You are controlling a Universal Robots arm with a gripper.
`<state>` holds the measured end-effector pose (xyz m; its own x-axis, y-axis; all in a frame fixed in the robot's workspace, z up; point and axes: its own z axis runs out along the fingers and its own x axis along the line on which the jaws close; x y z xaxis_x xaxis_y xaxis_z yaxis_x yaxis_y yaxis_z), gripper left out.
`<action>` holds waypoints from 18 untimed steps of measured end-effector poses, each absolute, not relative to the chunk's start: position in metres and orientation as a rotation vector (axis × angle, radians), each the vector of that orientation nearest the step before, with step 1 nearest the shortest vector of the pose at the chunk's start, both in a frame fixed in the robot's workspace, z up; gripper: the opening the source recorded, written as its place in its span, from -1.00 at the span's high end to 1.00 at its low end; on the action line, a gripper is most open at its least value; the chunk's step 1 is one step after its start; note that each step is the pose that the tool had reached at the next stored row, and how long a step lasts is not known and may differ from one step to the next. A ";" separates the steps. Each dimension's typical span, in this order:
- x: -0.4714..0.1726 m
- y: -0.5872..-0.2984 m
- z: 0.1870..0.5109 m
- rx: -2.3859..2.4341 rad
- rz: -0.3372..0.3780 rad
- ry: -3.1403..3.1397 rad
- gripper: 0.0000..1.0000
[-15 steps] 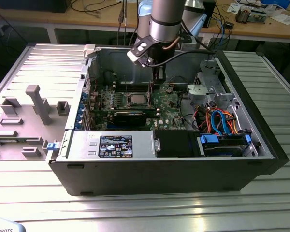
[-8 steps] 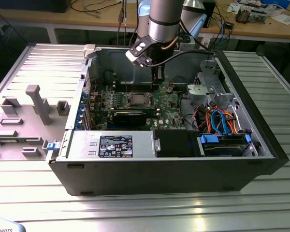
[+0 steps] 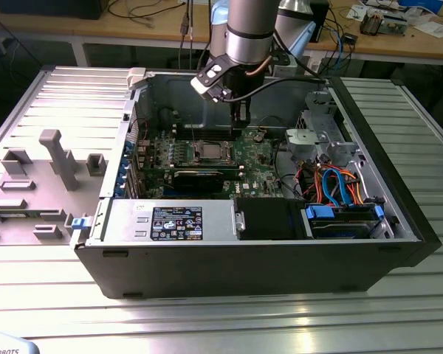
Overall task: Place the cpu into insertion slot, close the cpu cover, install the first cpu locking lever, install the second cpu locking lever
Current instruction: 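Close the cpu cover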
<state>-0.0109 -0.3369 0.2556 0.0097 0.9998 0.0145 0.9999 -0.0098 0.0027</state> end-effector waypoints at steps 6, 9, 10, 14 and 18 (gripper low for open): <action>-0.013 -0.337 0.256 -2.224 -0.019 -2.207 0.79; -0.014 -0.337 0.256 -2.224 -0.019 -2.207 0.79; -0.014 -0.337 0.256 -2.224 -0.019 -2.207 0.79; -0.014 -0.337 0.256 -2.224 -0.019 -2.207 0.79; -0.014 -0.337 0.255 -2.224 -0.019 -2.207 0.79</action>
